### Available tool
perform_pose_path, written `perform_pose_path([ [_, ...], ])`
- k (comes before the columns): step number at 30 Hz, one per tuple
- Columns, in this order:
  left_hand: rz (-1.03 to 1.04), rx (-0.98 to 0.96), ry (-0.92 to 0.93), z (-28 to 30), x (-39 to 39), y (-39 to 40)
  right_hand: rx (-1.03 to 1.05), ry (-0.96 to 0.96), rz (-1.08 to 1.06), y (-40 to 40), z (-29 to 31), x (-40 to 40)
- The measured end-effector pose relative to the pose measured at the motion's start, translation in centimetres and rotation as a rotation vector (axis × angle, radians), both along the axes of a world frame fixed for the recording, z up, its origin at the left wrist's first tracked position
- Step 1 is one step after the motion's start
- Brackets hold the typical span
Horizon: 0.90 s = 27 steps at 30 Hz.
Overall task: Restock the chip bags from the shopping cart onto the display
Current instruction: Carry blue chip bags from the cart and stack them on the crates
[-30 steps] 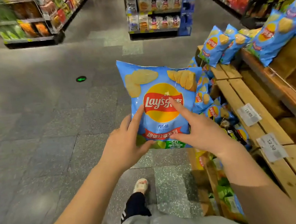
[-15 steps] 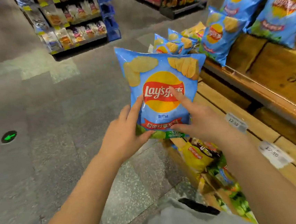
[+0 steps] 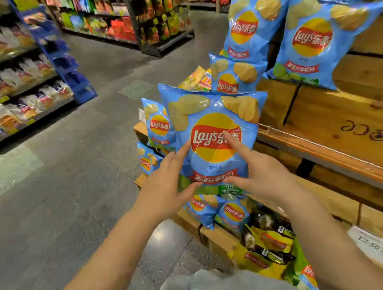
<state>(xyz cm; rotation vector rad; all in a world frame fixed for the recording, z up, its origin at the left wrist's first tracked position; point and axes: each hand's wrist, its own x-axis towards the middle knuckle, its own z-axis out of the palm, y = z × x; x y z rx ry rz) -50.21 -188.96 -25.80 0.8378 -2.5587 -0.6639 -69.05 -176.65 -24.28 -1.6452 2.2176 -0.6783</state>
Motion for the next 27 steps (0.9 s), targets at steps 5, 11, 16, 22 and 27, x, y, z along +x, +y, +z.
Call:
perform_pose_path([
  [5,-0.102,-0.014,0.022,0.3,-3.1,-6.5,-0.046,-0.030,-0.077,-4.9,0.4,-2.3],
  [11,-0.307,0.010,-0.003,-0.5,-7.2,-13.1,-0.033,-0.003,-0.238,-8.4,0.3,-3.5],
  [16,-0.522,0.076,0.033,0.9,-11.0,-17.0,-0.026,0.004,-0.456,-9.3,0.5,-4.2],
  [22,-0.719,0.120,0.015,1.6,-17.6,-17.4,-0.084,0.016,-0.647,-8.8,0.2,-7.0],
  [27,-0.782,0.237,-0.006,0.3,-23.3,-15.4,-0.102,0.052,-0.723,-6.2,-2.0,-12.0],
])
